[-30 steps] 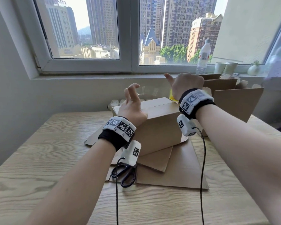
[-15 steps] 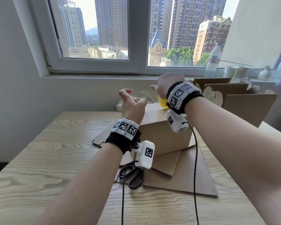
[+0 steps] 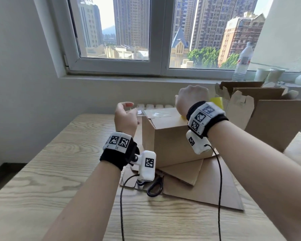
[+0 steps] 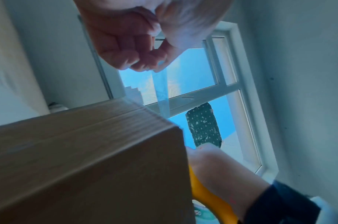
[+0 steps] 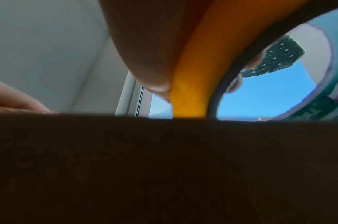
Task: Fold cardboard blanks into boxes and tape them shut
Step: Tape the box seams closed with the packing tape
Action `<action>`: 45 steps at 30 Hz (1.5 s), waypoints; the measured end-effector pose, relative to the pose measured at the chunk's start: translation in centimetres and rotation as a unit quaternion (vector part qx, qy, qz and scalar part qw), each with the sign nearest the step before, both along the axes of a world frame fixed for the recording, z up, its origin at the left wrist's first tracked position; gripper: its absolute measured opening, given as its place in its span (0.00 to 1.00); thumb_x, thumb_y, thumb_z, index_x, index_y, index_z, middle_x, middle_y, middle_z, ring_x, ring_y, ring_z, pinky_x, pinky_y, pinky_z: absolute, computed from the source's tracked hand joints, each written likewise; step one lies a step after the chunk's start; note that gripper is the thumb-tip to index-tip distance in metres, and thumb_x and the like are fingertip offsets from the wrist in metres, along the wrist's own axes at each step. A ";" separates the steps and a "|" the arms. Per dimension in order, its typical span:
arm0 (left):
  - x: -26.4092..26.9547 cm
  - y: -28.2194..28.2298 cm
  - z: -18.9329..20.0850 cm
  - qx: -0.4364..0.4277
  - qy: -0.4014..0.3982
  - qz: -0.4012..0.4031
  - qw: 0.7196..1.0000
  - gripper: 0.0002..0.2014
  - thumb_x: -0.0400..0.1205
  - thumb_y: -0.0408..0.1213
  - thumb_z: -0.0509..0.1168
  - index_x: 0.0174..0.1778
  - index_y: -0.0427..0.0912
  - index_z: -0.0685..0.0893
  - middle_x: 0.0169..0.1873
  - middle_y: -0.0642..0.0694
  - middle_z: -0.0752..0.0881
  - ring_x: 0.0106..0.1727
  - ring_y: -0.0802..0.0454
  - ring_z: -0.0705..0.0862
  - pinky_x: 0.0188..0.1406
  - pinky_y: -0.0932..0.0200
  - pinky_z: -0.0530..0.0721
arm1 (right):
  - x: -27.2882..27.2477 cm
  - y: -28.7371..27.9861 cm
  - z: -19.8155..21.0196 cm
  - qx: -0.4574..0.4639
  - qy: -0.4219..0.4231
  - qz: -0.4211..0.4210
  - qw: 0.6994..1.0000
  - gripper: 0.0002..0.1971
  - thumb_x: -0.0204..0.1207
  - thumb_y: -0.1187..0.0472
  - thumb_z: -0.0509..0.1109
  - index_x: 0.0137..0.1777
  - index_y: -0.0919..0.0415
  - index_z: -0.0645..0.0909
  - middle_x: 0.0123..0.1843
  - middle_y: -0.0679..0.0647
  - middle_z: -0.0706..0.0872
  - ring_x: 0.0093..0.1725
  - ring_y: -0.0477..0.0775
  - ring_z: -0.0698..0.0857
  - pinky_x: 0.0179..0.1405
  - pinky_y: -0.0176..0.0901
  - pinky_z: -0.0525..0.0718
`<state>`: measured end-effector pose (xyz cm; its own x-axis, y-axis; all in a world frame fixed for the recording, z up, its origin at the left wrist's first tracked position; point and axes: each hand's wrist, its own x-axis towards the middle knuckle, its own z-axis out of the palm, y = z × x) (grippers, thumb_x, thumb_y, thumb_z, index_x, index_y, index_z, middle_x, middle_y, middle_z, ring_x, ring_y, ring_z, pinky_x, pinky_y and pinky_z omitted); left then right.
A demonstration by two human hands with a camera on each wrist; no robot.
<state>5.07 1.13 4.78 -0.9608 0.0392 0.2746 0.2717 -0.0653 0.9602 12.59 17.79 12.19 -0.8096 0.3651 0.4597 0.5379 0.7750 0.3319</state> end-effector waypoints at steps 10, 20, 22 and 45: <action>0.8 0.2 -2.4 -0.001 -0.007 -0.016 1.000 0.05 0.84 0.29 0.64 0.51 0.43 0.77 0.30 0.46 0.80 0.17 0.57 0.76 0.17 0.63 0.75 | 0.8 0.7 0.8 -0.048 -0.016 -0.008 0.999 0.18 0.87 0.48 0.52 0.45 0.58 0.75 0.42 0.57 0.77 0.50 0.62 0.83 0.42 0.47 0.73; 0.9 1.6 -3.7 -0.006 -0.083 -0.035 0.996 0.04 0.85 0.32 0.64 0.48 0.46 0.77 0.34 0.43 0.81 0.17 0.56 0.76 0.13 0.66 0.72 | 0.6 1.1 2.6 -0.107 -0.056 -0.037 0.992 0.17 0.86 0.47 0.57 0.47 0.60 0.78 0.39 0.55 0.80 0.42 0.57 0.81 0.40 0.47 0.75; 0.8 2.0 -4.2 -0.021 -0.083 -0.032 0.996 0.04 0.85 0.34 0.64 0.48 0.47 0.77 0.35 0.41 0.83 0.21 0.53 0.78 0.16 0.64 0.75 | 0.6 1.0 2.6 -0.108 -0.057 -0.033 0.992 0.17 0.85 0.47 0.57 0.47 0.60 0.79 0.38 0.55 0.80 0.41 0.57 0.81 0.39 0.46 0.75; 1.8 1.2 0.1 -0.299 0.159 0.029 0.940 0.22 0.80 0.39 0.56 0.71 0.44 0.76 0.68 0.44 0.81 0.68 0.44 0.78 0.66 0.49 0.76 | 0.6 0.8 2.4 -0.096 -0.052 -0.042 0.993 0.22 0.86 0.43 0.57 0.39 0.60 0.76 0.34 0.54 0.78 0.30 0.52 0.75 0.33 0.45 0.71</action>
